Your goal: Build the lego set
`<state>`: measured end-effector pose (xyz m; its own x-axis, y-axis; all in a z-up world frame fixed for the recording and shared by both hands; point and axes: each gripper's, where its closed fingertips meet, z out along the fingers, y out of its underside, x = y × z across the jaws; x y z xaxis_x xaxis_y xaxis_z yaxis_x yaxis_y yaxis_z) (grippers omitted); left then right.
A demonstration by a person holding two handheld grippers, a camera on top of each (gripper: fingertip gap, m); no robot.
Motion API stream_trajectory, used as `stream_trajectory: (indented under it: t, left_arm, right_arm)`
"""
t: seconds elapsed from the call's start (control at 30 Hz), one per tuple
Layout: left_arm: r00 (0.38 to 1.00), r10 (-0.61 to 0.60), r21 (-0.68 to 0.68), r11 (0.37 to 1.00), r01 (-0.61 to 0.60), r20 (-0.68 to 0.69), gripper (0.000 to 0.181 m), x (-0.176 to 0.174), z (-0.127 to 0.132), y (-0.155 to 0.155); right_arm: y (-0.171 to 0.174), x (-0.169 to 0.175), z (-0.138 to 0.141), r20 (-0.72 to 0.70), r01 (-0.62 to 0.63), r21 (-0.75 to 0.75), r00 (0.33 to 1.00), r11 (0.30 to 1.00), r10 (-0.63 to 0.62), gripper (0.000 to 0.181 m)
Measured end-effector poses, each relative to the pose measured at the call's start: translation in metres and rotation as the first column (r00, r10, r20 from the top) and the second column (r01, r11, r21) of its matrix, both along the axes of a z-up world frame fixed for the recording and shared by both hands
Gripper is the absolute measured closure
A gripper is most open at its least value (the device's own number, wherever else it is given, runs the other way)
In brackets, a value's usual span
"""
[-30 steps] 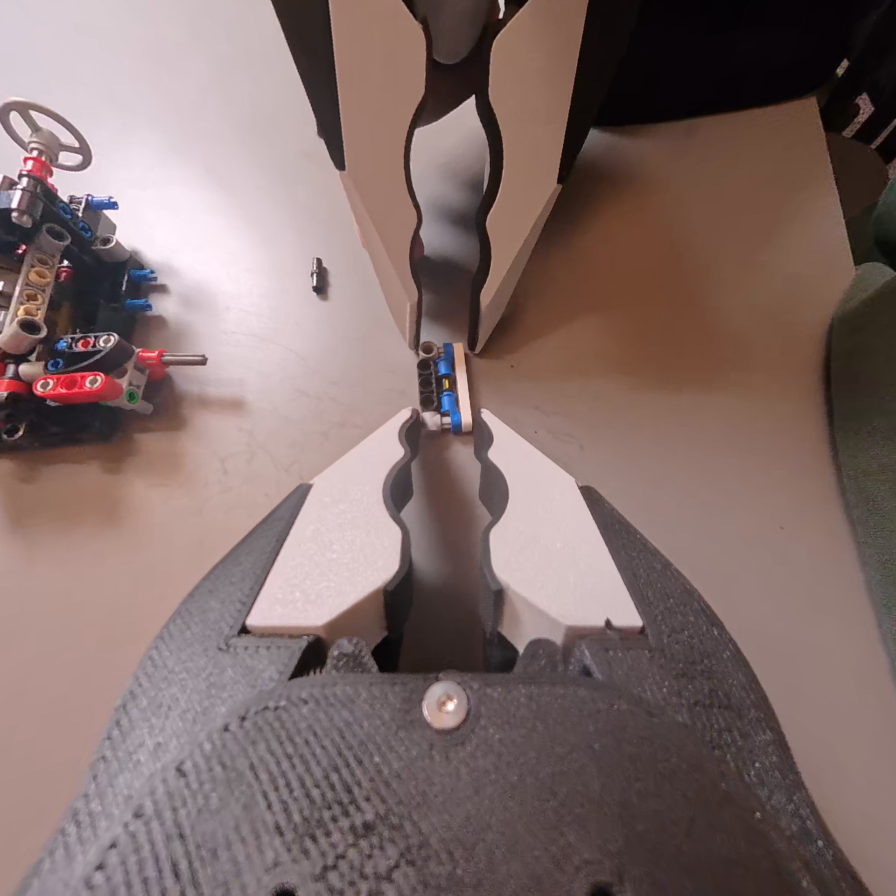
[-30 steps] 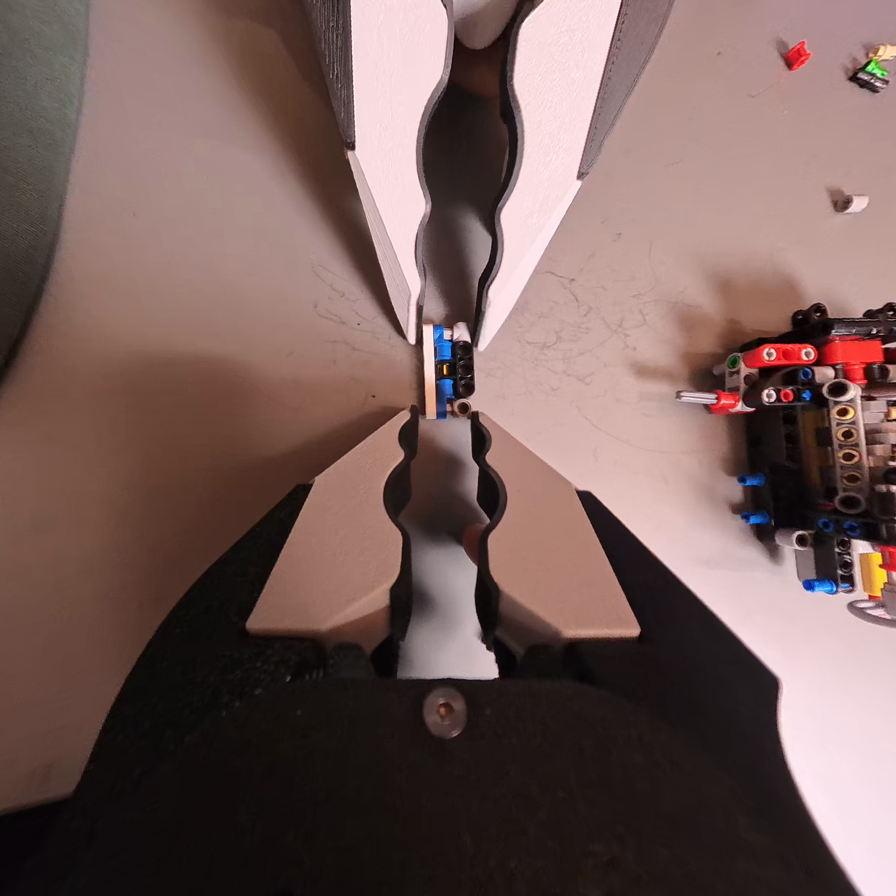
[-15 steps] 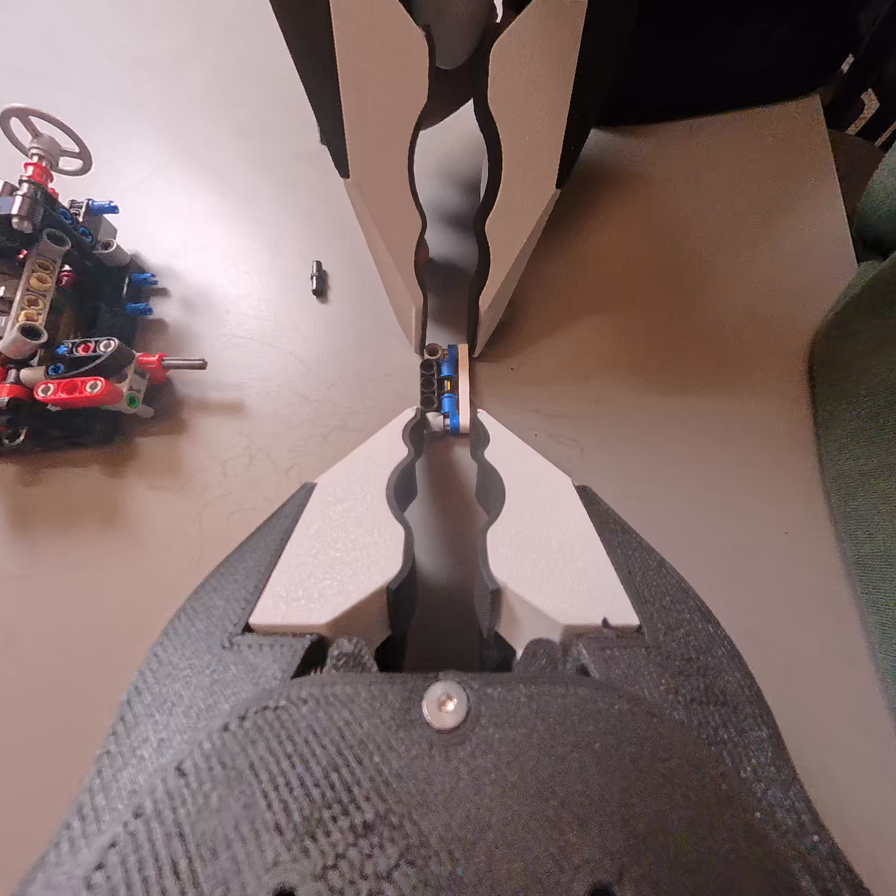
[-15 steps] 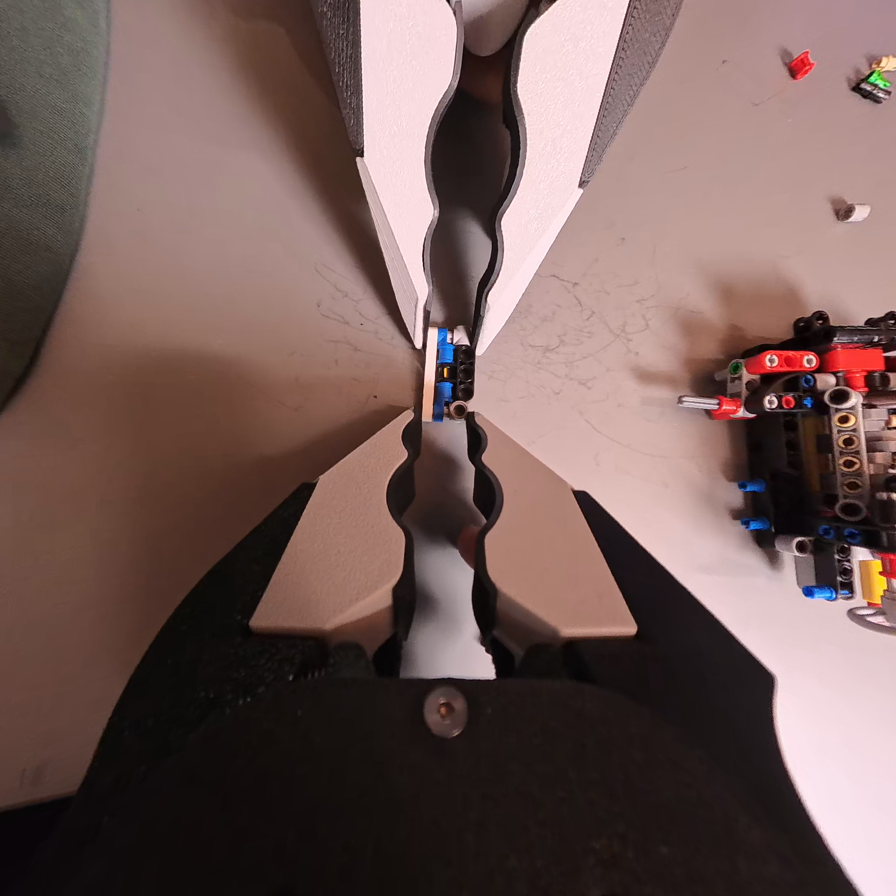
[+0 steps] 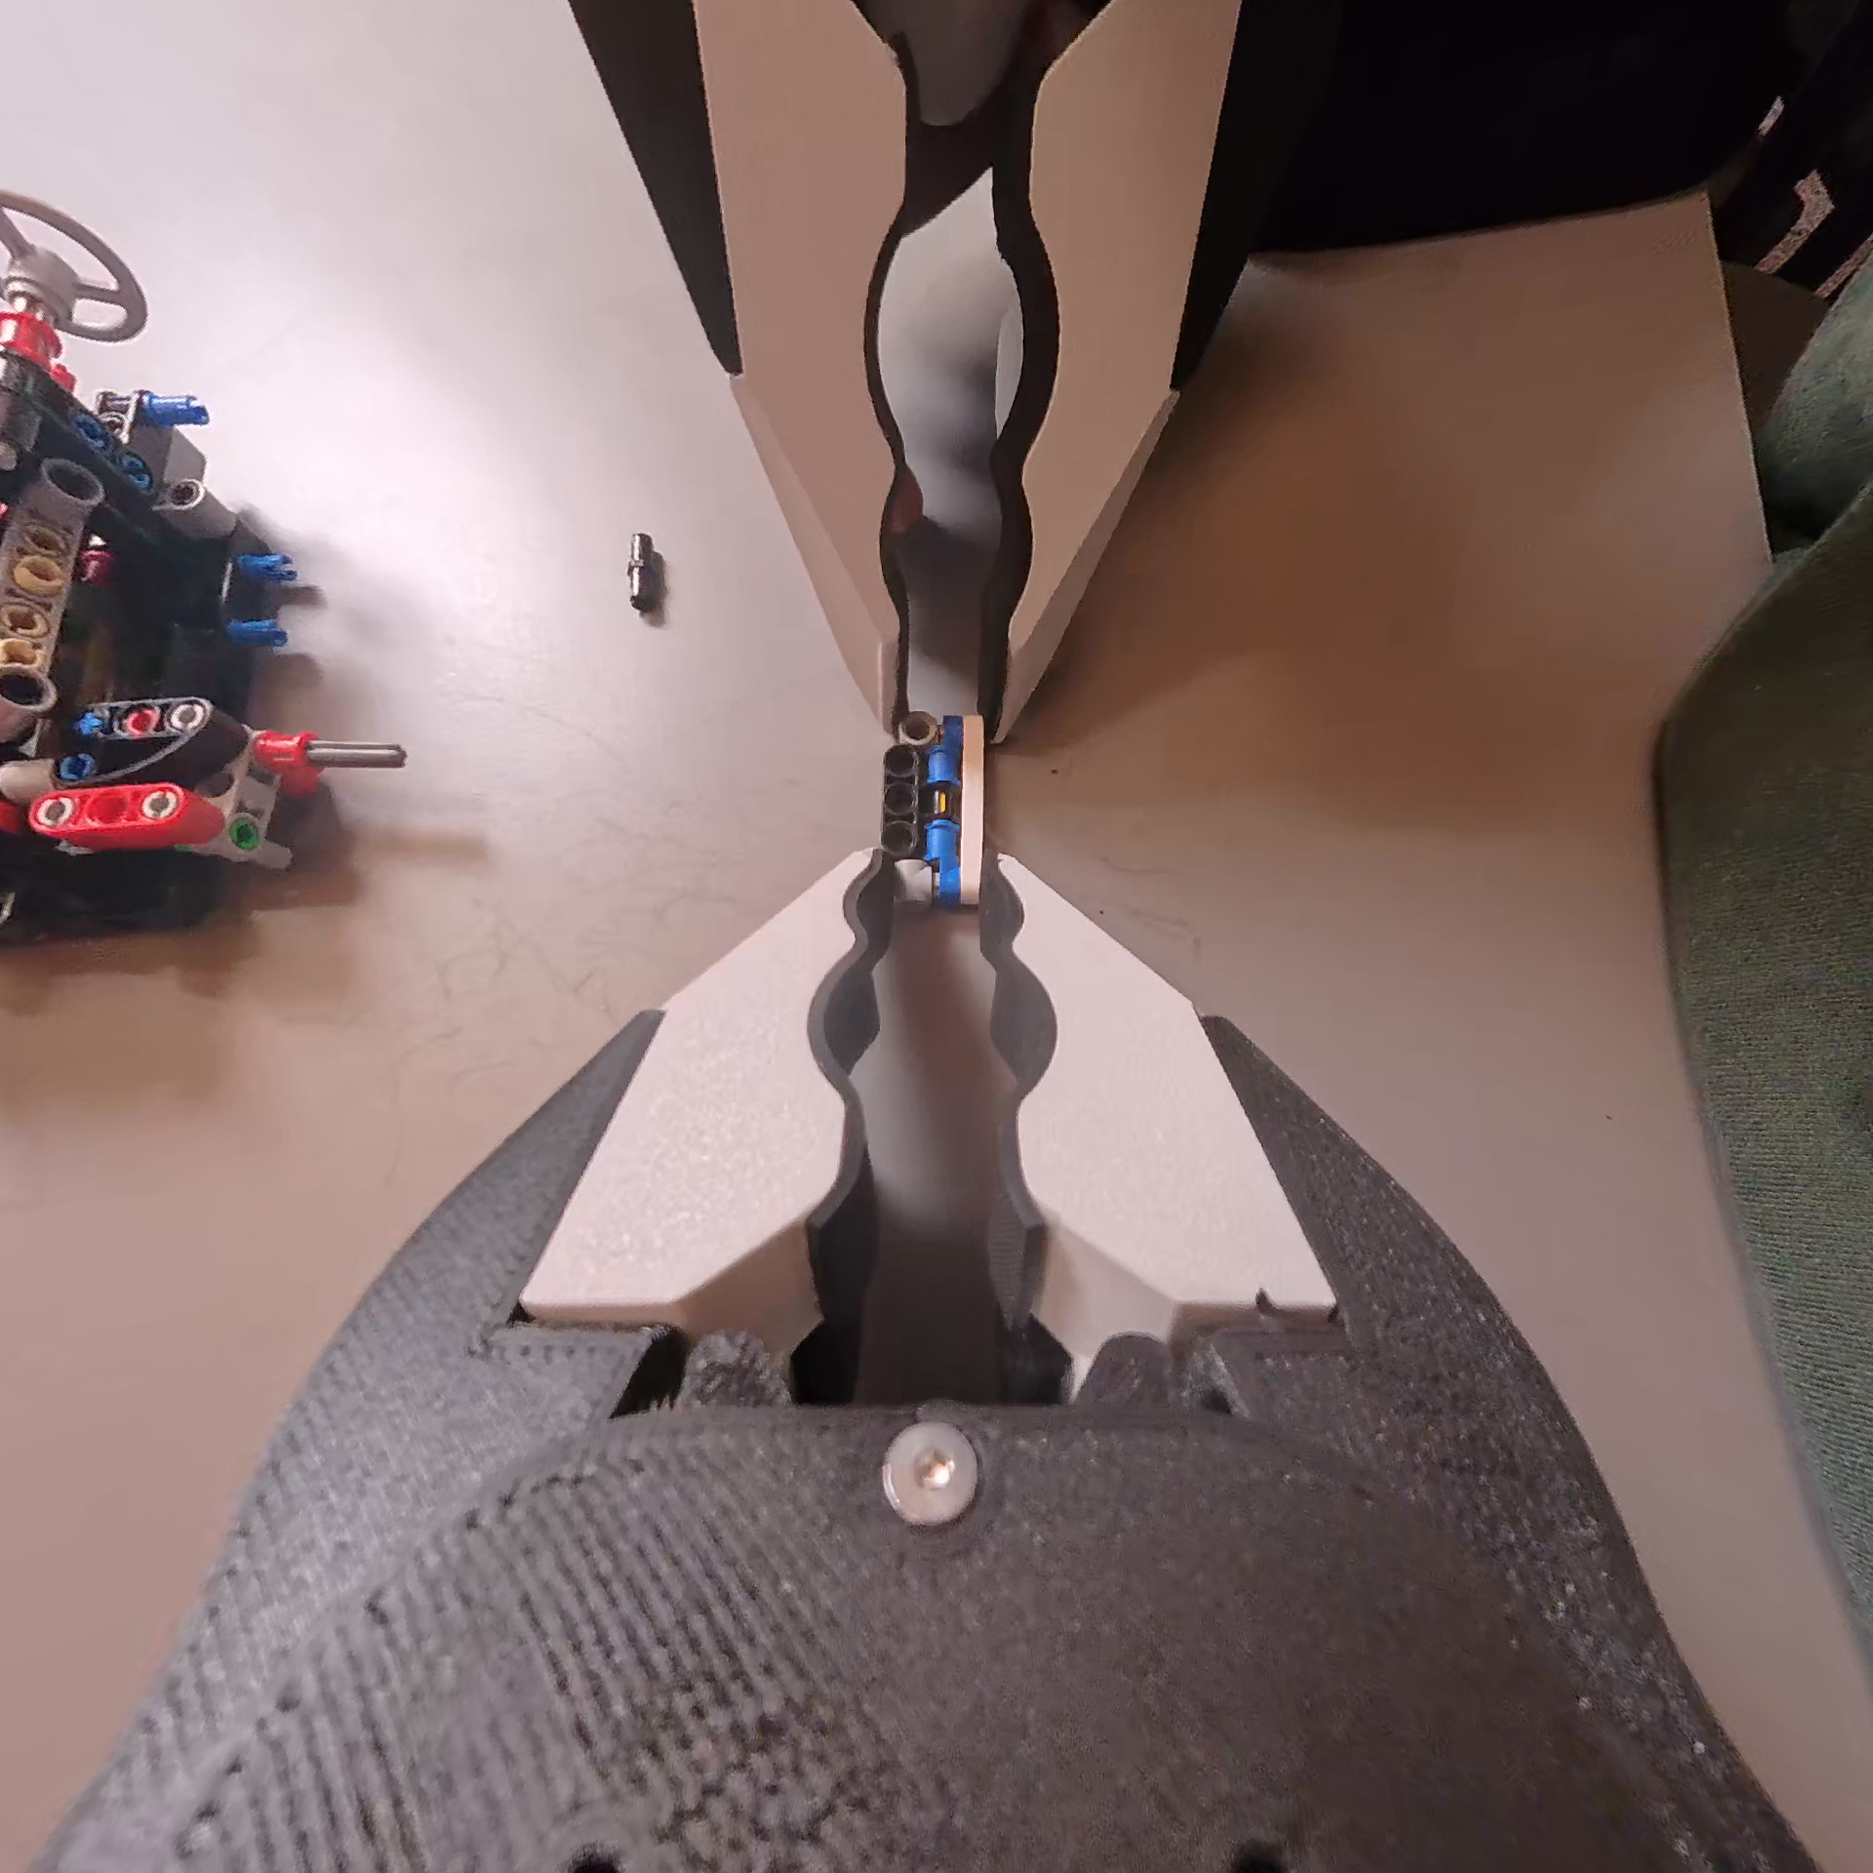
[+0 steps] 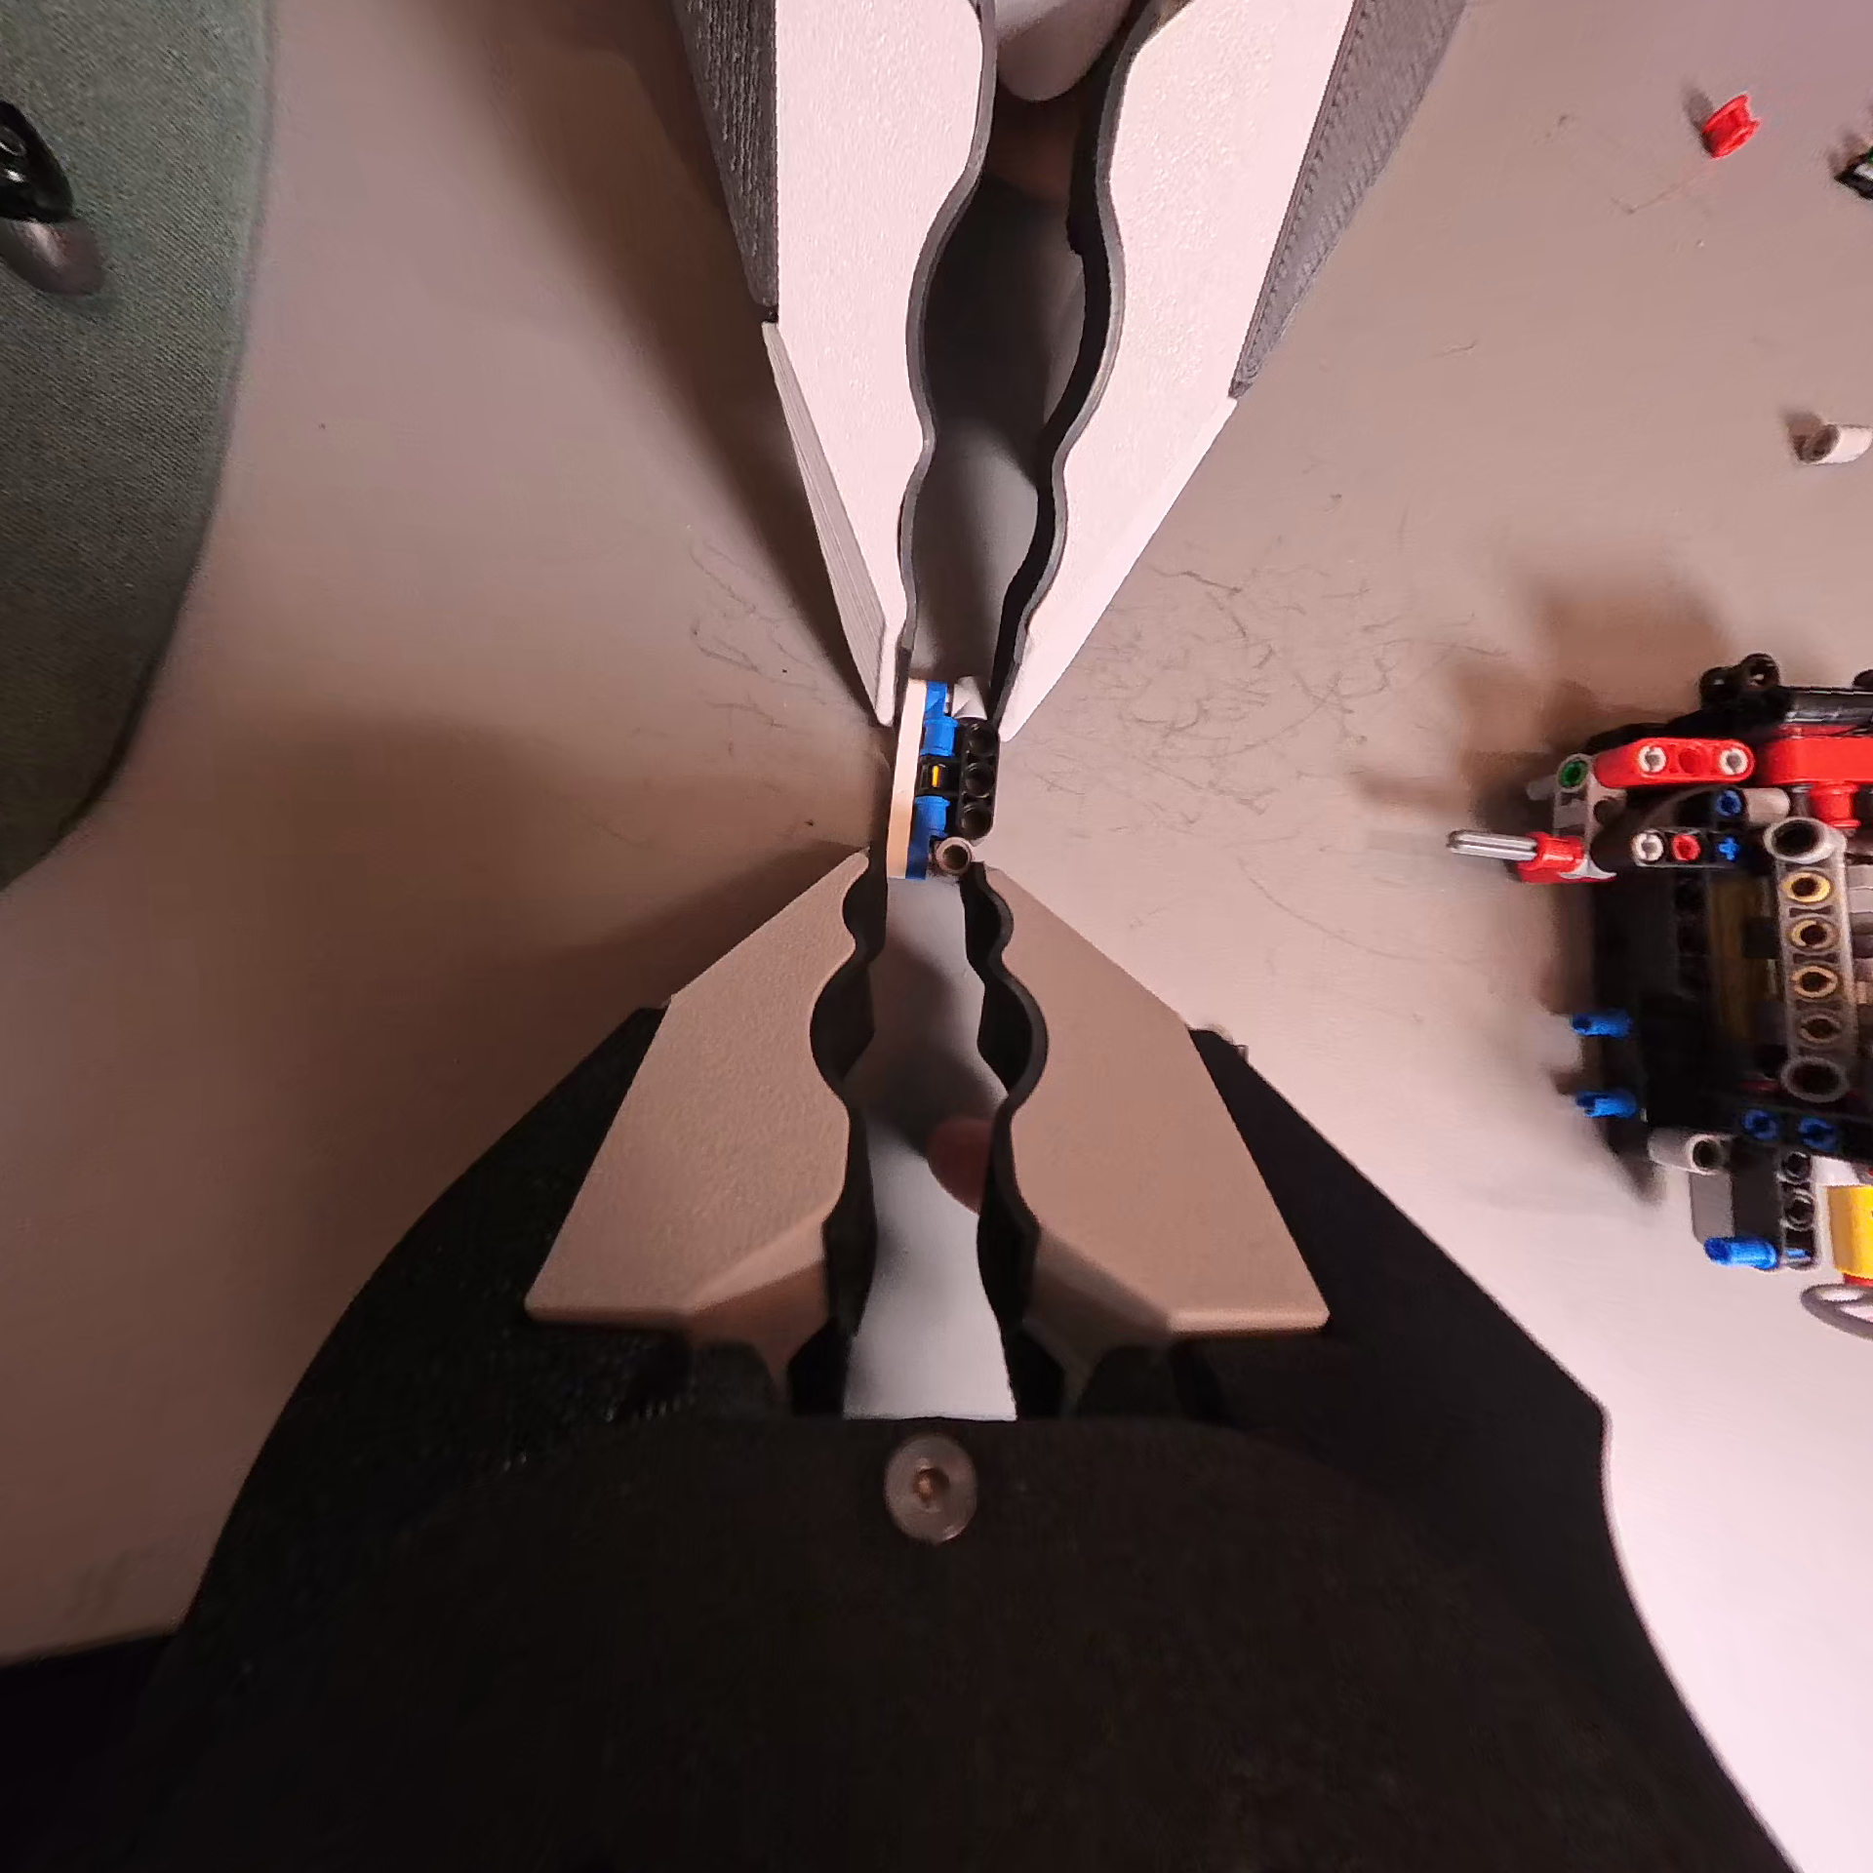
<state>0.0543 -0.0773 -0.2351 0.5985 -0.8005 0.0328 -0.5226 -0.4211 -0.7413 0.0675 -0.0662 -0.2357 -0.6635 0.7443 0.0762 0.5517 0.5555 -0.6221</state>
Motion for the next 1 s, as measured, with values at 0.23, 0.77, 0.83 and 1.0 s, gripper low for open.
stream_trajectory:
  t: [0.23, 0.77, 0.83, 1.0]
  left_arm:
    - [1.0, -0.009, -0.009, 1.0, 0.009, -0.005, 0.166, 0.0012, -0.0006, -0.0019]
    - [1.0, -0.005, -0.015, 1.0, 0.006, 0.024, 0.157, -0.0013, 0.0011, -0.0029]
    - [1.0, -0.001, -0.025, 1.0, 0.002, 0.022, 0.166, -0.0024, 0.0024, -0.0045]
    - [1.0, 0.014, -0.02, 1.0, -0.014, -0.006, 0.166, -0.0016, -0.0004, -0.004]
  right_arm:
    - [-0.0019, 0.0023, 0.0002, 0.009, -0.009, -0.004, 1.0, 1.0, 0.009, 0.169]
    - [-0.0036, 0.0022, 0.0002, -0.004, 0.005, 0.006, 1.0, 1.0, -0.005, 0.167]
    - [-0.0033, 0.0024, 0.0003, -0.006, 0.006, 0.007, 1.0, 1.0, -0.006, 0.167]
    - [-0.0033, 0.002, 0.0004, -0.011, 0.007, 0.003, 1.0, 1.0, -0.007, 0.166]
